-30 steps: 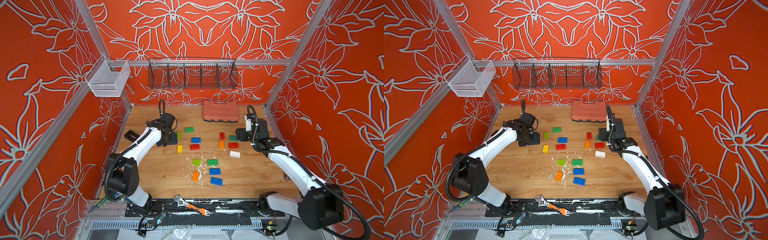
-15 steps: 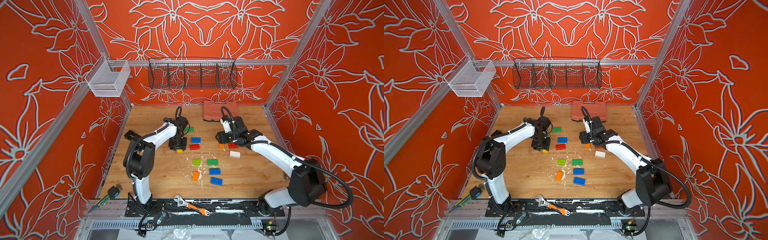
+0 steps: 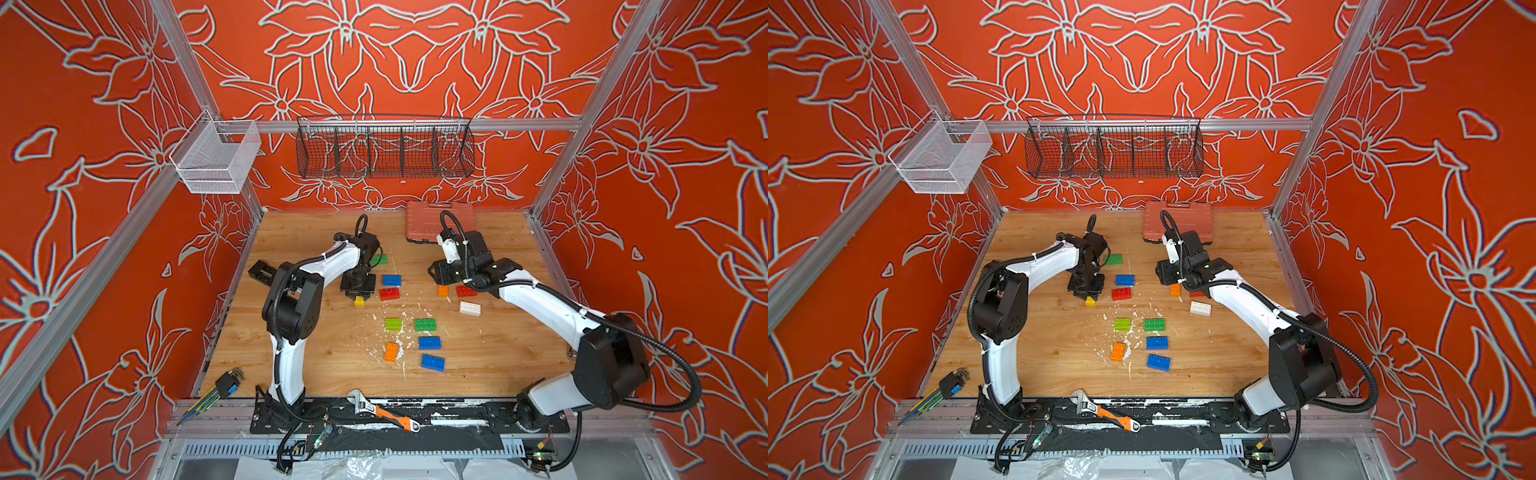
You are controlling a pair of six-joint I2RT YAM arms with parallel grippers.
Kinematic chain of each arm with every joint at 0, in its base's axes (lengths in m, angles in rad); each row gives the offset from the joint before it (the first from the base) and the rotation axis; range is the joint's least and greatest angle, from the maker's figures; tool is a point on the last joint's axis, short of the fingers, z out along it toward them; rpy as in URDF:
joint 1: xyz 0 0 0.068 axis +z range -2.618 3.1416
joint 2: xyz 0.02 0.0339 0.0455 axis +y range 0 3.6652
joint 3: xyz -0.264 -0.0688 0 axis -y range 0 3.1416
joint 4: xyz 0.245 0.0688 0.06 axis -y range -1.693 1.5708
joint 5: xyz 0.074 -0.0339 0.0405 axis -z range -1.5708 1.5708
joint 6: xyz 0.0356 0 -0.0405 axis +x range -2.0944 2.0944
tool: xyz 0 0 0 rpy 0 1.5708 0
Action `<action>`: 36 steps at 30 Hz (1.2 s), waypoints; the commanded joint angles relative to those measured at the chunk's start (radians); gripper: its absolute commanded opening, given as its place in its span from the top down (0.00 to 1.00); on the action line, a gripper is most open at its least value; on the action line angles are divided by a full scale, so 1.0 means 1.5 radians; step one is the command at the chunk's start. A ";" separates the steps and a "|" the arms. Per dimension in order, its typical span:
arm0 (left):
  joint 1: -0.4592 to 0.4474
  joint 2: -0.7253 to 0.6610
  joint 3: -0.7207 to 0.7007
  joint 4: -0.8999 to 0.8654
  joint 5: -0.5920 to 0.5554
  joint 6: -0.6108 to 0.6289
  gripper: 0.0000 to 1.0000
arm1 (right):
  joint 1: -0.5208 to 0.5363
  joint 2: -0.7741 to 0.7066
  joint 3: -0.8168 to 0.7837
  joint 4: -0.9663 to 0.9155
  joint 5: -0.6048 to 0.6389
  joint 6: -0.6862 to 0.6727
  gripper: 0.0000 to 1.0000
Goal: Assemble a rectangle with lego
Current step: Move the lego brick at the center of the board.
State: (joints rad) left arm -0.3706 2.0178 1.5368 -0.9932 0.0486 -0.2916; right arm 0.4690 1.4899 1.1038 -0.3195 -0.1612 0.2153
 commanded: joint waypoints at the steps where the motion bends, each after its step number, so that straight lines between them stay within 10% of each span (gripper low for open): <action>1: 0.009 0.008 -0.003 0.004 -0.003 -0.007 0.65 | 0.003 0.017 0.007 0.003 -0.018 -0.003 0.49; 18: 0.012 0.025 -0.005 0.025 0.018 0.004 0.54 | 0.003 0.026 0.006 0.003 -0.017 -0.001 0.48; 36: 0.001 -0.024 -0.062 0.039 0.035 0.019 0.83 | 0.003 0.023 0.000 0.003 -0.025 0.004 0.48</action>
State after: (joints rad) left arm -0.3576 2.0109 1.4845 -0.9028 0.0849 -0.2802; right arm 0.4690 1.5230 1.1038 -0.3172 -0.1833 0.2165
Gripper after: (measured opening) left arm 0.276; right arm 0.516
